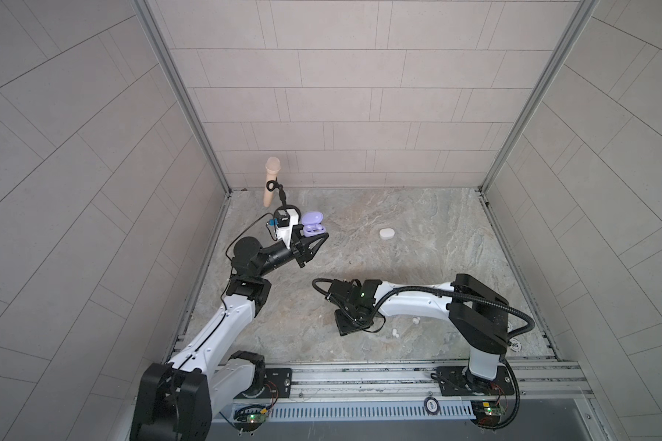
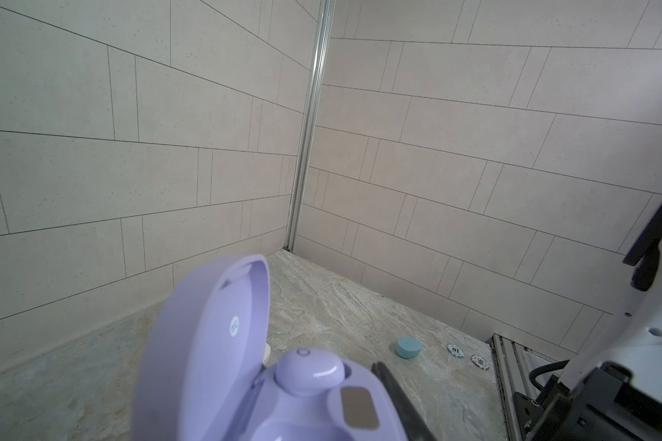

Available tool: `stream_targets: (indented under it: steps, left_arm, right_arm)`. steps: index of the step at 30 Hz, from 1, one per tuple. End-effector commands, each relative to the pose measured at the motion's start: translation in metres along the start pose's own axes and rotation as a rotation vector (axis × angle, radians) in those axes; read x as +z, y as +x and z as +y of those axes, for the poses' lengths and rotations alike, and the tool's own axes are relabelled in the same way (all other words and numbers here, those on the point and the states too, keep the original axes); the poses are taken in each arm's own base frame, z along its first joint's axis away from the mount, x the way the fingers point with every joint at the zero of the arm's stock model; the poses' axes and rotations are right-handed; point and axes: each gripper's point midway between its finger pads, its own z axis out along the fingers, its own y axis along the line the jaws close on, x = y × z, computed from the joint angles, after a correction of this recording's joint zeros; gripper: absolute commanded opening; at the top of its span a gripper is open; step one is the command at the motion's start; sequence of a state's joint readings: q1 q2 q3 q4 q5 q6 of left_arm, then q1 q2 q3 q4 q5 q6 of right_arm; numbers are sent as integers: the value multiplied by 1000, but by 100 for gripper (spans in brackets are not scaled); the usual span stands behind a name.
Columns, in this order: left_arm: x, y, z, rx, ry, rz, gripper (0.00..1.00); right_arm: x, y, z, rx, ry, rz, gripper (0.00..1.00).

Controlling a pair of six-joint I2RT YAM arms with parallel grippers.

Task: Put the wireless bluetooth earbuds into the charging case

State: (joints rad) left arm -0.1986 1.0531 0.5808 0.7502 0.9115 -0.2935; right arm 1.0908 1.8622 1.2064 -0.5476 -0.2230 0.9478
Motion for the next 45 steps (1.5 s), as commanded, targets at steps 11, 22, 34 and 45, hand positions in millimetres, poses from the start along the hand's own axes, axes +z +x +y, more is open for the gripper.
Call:
stream_targets:
  steps: [11, 22, 34, 45]
  left_arm:
    - [-2, -6, -5, 42, 9, -19, 0]
    - [-2, -7, -5, 45, 5, -25, 0]
    - [-9, -12, 27, 29, -66, -42, 0]
    - [-10, -10, 31, 19, -74, -45, 0]
  right_arm:
    - [-38, -19, -10, -12, 41, -93, 52]
    - [-33, -21, -8, -111, 163, -123, 53]
    - [-9, -27, -2, -191, 281, -93, 54]
    - [1, -30, -14, -236, 408, -53, 56]
